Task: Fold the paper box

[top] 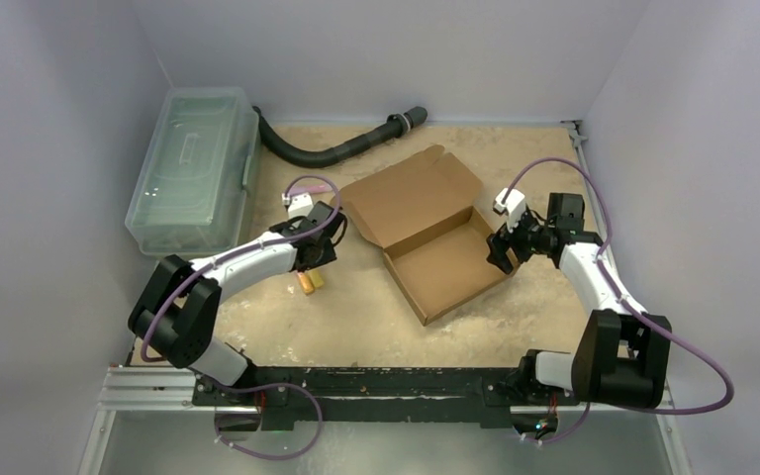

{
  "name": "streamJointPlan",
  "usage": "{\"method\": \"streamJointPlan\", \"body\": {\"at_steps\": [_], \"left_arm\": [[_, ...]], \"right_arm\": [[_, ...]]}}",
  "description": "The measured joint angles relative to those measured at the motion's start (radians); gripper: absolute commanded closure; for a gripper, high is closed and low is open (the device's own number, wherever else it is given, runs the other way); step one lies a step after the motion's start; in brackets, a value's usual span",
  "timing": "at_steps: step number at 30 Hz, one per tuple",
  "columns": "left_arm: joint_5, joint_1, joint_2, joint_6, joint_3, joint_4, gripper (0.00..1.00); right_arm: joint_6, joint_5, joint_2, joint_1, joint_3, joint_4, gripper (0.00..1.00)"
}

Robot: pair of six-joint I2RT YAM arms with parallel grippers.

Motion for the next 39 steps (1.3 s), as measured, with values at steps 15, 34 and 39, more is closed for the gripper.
{"method": "streamJointPlan", "body": {"at_steps": [15, 34, 39], "left_arm": [[0.040, 0.064, 0.048, -0.001, -0.053, 0.069, 0.59], [0.269, 0.074, -0.141, 0.113, -0.126, 0.185, 1.00], [0.517, 0.072, -0.513, 0.197, -0.328, 0.412, 1.00]], "right_arm": [[-0.006, -0.002, 0.032, -0.006, 0.000, -0.002, 0.14], [-0.024, -0.028, 0.026, -0.019, 0.000, -0.023, 0.13], [-0.033, -0.038, 0.016, -0.024, 0.000, -0.029, 0.13]]}}
